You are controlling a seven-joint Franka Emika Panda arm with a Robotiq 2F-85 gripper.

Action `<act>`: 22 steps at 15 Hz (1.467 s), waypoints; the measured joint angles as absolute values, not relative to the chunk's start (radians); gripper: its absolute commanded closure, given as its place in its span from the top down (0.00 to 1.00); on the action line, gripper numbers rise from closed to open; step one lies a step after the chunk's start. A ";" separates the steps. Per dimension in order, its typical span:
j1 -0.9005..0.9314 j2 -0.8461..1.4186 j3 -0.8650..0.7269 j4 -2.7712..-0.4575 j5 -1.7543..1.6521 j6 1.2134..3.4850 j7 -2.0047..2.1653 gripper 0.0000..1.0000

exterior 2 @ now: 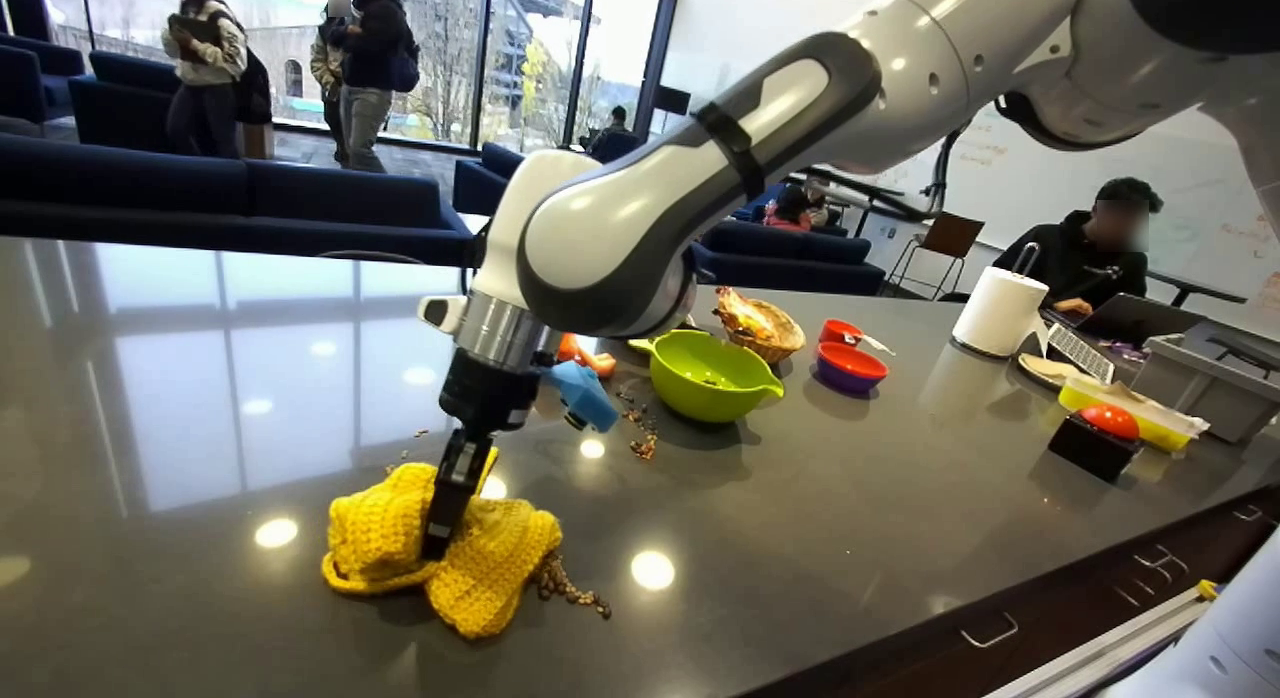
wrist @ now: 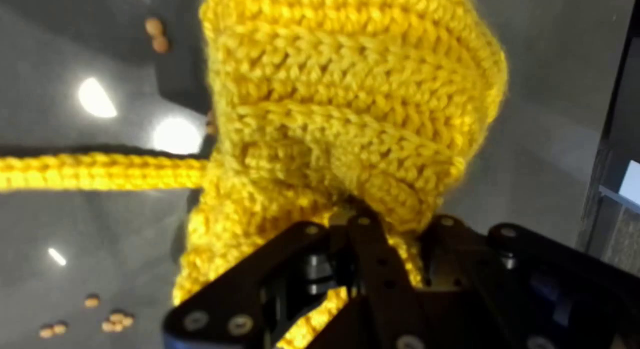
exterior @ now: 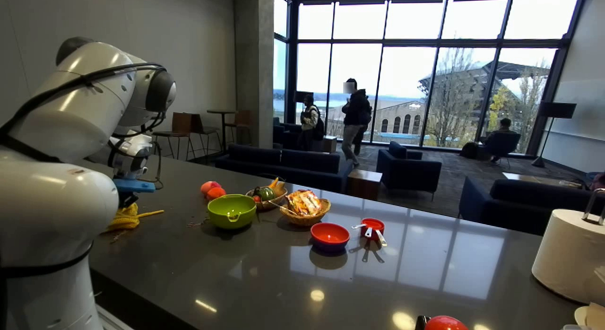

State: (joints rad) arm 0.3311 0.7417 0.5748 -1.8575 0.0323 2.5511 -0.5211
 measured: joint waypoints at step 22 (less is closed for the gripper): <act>0.186 0.347 0.231 -2.383 -0.157 2.488 -0.332 0.04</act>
State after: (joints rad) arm 0.1864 0.3473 0.2313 -2.3831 -0.1571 2.4880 -0.3323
